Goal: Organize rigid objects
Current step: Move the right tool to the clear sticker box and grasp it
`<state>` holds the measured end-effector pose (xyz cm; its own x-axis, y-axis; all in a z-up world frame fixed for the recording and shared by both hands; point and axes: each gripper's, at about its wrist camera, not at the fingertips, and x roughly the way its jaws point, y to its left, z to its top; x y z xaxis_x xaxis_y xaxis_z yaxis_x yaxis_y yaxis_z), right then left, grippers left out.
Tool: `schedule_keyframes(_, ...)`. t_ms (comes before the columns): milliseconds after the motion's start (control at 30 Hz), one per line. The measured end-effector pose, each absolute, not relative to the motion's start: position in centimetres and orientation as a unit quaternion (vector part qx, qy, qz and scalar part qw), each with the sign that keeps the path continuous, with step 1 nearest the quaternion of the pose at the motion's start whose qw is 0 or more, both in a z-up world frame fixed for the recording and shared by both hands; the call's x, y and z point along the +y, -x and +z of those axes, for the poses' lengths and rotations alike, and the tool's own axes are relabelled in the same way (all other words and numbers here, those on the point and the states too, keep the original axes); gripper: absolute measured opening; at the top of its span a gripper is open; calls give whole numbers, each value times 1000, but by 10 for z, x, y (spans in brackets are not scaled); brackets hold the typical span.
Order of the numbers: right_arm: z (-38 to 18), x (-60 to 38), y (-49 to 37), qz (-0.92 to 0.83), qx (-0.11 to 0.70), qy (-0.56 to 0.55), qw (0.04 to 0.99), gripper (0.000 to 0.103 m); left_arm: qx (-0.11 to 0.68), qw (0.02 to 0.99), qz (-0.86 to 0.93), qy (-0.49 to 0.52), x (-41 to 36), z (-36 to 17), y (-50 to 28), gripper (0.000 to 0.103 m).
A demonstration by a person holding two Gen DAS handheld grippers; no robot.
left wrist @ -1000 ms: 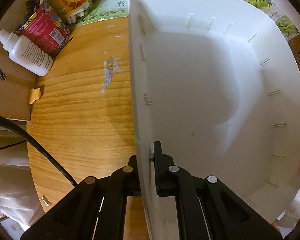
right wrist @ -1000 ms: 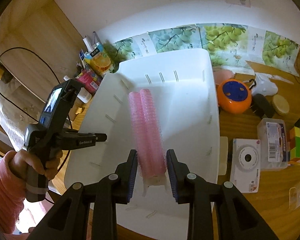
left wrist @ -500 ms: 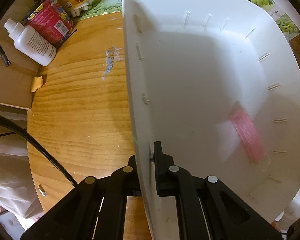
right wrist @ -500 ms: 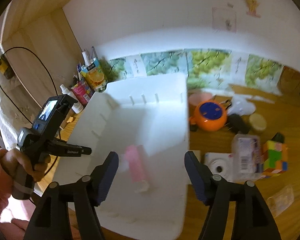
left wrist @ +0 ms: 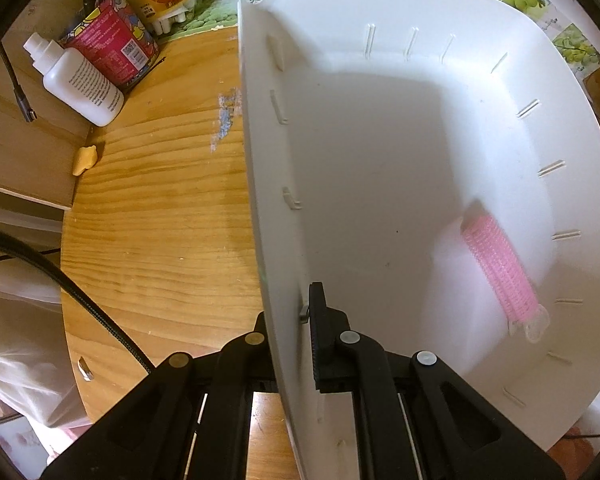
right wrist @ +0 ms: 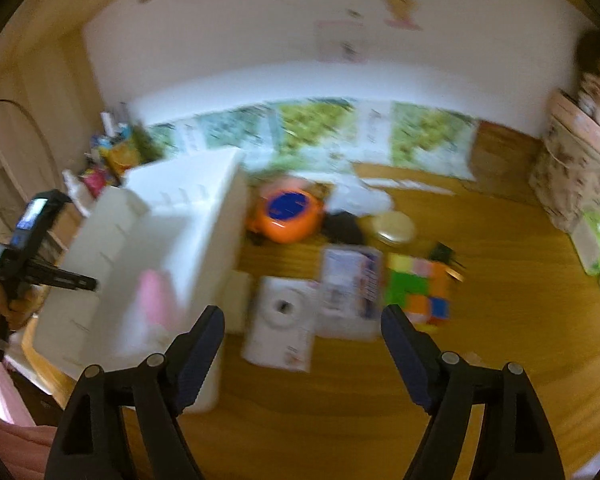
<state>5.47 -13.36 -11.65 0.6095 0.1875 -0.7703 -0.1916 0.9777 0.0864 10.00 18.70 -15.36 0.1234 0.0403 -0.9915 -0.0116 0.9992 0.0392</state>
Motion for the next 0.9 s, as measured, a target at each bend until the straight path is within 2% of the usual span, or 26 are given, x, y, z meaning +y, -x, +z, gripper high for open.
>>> schedule_keyframes(333,-145,-187,-61,42,479,54,875,84,670,742,-1,-11,190,-156,-106,7)
schedule_keyframes(700,-175,-226,-73,30,515,54,855,84,681,732,-9,-12,197,-172,-95,10)
schedule_keyframes(900,-187,-240,-81,37,529,44,846,84,687,727,16,0,194,-177,-82,7)
